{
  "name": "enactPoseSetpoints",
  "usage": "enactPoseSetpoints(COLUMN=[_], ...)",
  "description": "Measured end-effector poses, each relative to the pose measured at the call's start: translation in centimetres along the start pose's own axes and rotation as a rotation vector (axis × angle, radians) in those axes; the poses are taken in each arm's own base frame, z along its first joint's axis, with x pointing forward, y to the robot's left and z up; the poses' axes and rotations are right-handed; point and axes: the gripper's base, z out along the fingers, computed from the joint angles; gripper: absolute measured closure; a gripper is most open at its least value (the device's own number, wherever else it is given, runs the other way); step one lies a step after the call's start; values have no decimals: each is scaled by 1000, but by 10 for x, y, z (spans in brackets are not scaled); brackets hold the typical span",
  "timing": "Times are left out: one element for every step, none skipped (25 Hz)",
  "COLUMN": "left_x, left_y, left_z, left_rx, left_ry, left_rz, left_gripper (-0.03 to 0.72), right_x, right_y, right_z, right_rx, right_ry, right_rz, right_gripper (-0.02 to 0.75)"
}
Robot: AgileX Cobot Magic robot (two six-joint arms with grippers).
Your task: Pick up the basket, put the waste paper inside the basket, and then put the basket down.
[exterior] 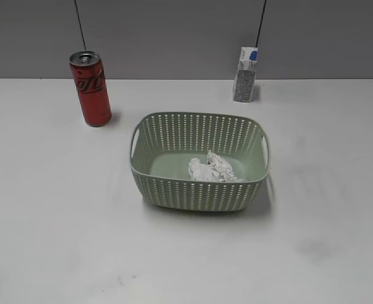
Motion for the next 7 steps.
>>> enactPoseSetpoints(left_x=[0, 0, 0, 0, 0, 0, 0], left_y=[0, 0, 0, 0, 0, 0, 0], left_z=[0, 0, 0, 0, 0, 0, 0], left_rx=[0, 0, 0, 0, 0, 0, 0], left_ry=[0, 0, 0, 0, 0, 0, 0], left_rz=[0, 0, 0, 0, 0, 0, 0], left_gripper=[104, 103, 103, 104, 104, 104, 104], right_x=[0, 0, 0, 0, 0, 0, 0], right_y=[0, 0, 0, 0, 0, 0, 0], right_z=[0, 0, 0, 0, 0, 0, 0], right_rx=[0, 0, 0, 0, 0, 0, 0], right_ry=[0, 0, 0, 0, 0, 0, 0], right_rz=[0, 0, 0, 0, 0, 0, 0], right_gripper=[145, 145, 145, 145, 145, 145, 145])
